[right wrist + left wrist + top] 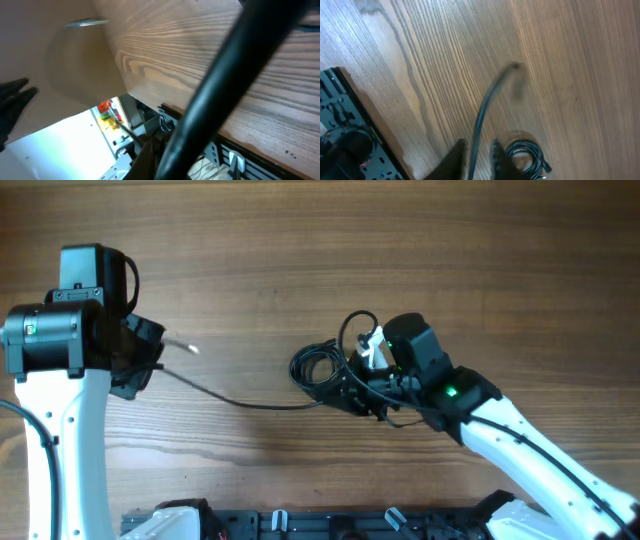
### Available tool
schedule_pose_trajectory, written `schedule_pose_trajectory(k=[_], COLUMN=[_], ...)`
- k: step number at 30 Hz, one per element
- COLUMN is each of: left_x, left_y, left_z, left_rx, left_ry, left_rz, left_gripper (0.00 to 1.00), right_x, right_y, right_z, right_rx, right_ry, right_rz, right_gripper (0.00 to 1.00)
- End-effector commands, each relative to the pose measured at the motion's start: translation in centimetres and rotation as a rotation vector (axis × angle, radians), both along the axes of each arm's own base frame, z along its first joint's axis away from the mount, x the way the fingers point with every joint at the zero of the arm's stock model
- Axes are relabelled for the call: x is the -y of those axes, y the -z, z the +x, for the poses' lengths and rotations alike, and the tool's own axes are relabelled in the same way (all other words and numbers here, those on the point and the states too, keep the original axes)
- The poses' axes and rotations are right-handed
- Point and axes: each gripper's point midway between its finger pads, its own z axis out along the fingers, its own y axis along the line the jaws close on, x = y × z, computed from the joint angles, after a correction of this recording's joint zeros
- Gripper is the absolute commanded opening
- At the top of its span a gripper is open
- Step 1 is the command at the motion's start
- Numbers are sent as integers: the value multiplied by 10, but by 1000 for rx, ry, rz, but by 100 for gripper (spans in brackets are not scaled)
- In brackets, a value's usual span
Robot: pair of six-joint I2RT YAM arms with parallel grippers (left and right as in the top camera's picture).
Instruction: Untangle cables
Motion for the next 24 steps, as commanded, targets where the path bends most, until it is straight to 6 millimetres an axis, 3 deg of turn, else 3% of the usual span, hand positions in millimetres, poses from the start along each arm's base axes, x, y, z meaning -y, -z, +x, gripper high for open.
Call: schedule_pose_trajectory(k=[1, 4, 10, 14, 17, 19, 20, 24], left_x=[-4, -2, -1, -1, -1, -1, -1, -1], left_y=[3, 3, 3, 3, 3, 3, 3, 3], left_z=[-2, -1, -1, -1, -1, -1, -1, -1], left_rx=[-18, -18, -18, -18, -19, -20, -20, -20], left_ry=[3, 23, 24, 24, 24, 24, 24, 24], left_rz=[15, 7, 5, 5, 5, 5, 4, 4], left_gripper=[46, 59, 60, 60, 60, 60, 60, 60], right_x=[8, 18, 28, 24, 22, 30, 43, 82], right_y=[-32, -53, -109, -158, -210, -232, -238, -239], right_z=[0, -4, -16, -14, -12, -3, 13, 54], right_rx=[136, 206, 358, 499, 647, 721, 740, 778], right_ry=[28, 62, 80, 89, 93, 144, 225, 383], right_rz=[19, 36, 148, 285, 452, 505, 501, 436], right_gripper=[4, 4, 4, 4, 4, 5, 5, 5])
